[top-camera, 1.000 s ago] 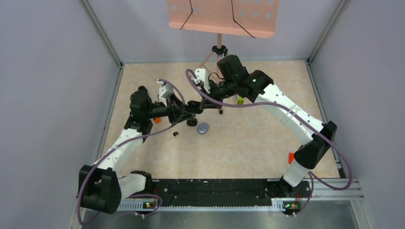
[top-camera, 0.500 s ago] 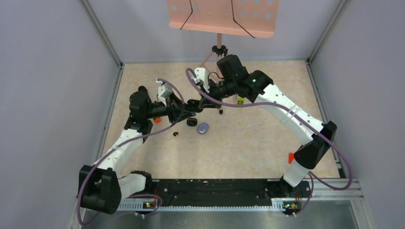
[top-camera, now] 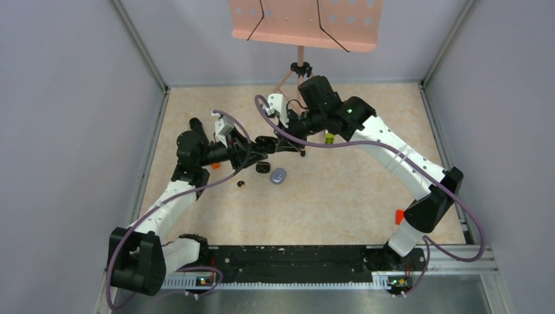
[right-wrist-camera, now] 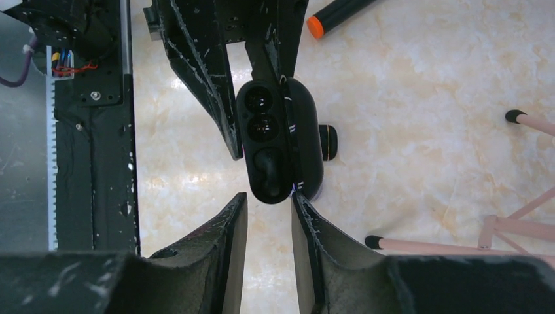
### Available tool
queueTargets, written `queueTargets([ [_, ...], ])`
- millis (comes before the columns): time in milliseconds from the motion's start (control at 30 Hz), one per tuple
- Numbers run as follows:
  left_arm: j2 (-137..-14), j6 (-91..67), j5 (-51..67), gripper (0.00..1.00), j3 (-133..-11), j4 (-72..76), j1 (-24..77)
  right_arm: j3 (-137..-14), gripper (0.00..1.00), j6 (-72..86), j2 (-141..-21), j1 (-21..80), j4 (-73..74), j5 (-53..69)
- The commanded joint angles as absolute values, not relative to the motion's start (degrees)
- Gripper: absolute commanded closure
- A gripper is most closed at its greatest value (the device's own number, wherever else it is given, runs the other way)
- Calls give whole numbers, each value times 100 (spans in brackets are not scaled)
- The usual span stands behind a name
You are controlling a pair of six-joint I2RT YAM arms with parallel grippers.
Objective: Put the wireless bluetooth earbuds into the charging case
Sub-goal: Insert the right earbud into the right side groove of the charging case.
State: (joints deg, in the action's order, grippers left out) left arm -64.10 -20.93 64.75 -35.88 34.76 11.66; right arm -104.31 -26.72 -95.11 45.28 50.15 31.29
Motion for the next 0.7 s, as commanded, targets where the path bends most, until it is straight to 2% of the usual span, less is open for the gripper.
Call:
queueTargets([
  [0, -6214, -2049, 6454, 100, -3530, 3809, 1146, -10771, 68, -2864, -8945, 4577, 5281, 2911],
  [200, -6174, -2132, 6324, 100, -3531, 3650, 949, -10541, 67, -2707, -8473, 4336, 5159, 2876],
  [400, -6062, -2318, 6090, 100, -3564, 3358, 540, -8254, 68, -2375, -7756, 3825, 3493, 2991],
  [533, -5840, -2145, 5944, 100, -3681, 2832, 286, -7531, 71, -2342, -7959, 3823, 2585, 3156],
  [667, -5666, -1959, 5611, 100, -3884, 2155, 38, -7474, 74, -2340, -8619, 3901, 2084, 3530],
])
